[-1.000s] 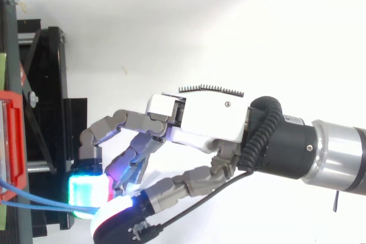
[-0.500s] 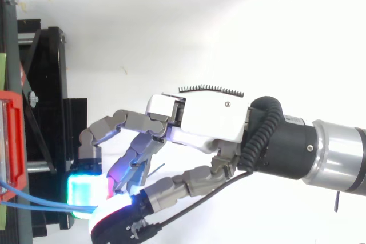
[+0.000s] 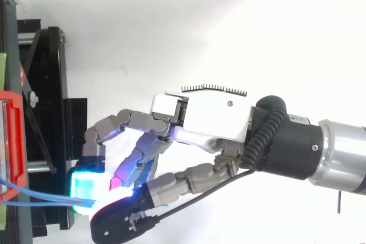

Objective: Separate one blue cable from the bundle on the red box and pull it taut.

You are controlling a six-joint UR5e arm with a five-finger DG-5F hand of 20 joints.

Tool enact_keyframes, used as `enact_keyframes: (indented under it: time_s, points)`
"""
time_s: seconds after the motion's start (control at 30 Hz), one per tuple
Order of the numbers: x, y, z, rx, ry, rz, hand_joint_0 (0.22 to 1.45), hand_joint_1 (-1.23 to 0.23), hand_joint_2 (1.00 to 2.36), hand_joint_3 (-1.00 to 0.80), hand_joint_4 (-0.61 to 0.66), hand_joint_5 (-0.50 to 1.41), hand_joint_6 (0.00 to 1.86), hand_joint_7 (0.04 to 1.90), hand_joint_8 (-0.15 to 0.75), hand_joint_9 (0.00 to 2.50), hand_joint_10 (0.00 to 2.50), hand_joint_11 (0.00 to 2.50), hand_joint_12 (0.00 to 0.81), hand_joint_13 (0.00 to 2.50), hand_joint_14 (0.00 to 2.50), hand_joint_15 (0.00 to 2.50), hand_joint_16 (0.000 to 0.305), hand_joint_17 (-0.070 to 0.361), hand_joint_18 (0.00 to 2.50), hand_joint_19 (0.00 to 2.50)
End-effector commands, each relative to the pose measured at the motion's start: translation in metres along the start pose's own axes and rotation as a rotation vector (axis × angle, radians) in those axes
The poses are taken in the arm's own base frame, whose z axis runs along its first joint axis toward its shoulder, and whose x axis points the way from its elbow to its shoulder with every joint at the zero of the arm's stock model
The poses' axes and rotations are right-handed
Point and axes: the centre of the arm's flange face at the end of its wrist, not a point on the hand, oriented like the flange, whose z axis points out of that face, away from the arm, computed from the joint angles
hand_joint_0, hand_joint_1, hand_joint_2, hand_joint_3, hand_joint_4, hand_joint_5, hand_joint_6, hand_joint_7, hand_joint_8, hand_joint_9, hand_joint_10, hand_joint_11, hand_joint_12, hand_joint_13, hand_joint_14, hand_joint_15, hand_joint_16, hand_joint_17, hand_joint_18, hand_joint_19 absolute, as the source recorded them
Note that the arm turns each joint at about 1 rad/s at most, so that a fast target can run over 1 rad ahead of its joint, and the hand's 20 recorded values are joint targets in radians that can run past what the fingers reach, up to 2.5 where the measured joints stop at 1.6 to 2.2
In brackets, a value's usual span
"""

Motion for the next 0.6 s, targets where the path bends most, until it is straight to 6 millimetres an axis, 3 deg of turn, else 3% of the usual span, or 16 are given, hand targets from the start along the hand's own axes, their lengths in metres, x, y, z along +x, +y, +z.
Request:
enact_keyframes:
  time_s: [0.0,0.13,0.23,0.27,0.47,0.57]
  points:
    - [0.0,0.0,-0.003,0.024,0.016,-0.008,0.59,-0.53,1.0,-0.17,0.07,-0.1,0.81,1.11,0.378,1.1,0.01,0.59,0.418,0.95,0.01,0.38,0.056,0.127,1.11,0.5]
    - [0.003,0.0,-0.004,0.033,0.04,-0.012,0.59,-0.55,1.01,-0.18,0.09,-0.1,0.78,1.13,0.373,1.08,0.01,0.6,0.409,0.93,0.01,0.38,0.054,0.121,1.08,0.51]
    - [0.004,-0.001,-0.004,0.035,0.044,-0.013,0.58,-0.66,1.01,-0.14,0.13,-0.14,0.82,1.07,0.373,1.04,0.01,0.65,0.402,0.91,0.01,0.39,0.051,0.115,1.06,0.52]
    - [0.003,0.001,-0.004,0.032,0.043,-0.012,0.59,-0.74,1.01,-0.13,0.14,-0.16,0.84,1.03,0.383,1.03,0.01,0.66,0.41,0.92,0.01,0.39,0.052,0.117,1.07,0.51]
    - [0.001,0.014,-0.009,0.036,0.046,-0.011,0.62,-0.8,1.02,-0.14,0.1,-0.18,0.87,1.0,0.352,0.97,0.01,0.72,0.373,0.88,0.01,0.4,0.045,0.101,1.01,0.54]
    - [-0.002,0.023,-0.013,0.051,0.042,-0.019,0.69,-0.9,1.02,-0.13,0.11,-0.2,0.89,0.97,0.331,0.9,0.01,0.74,0.362,0.86,0.01,0.4,0.042,0.094,0.98,0.51]
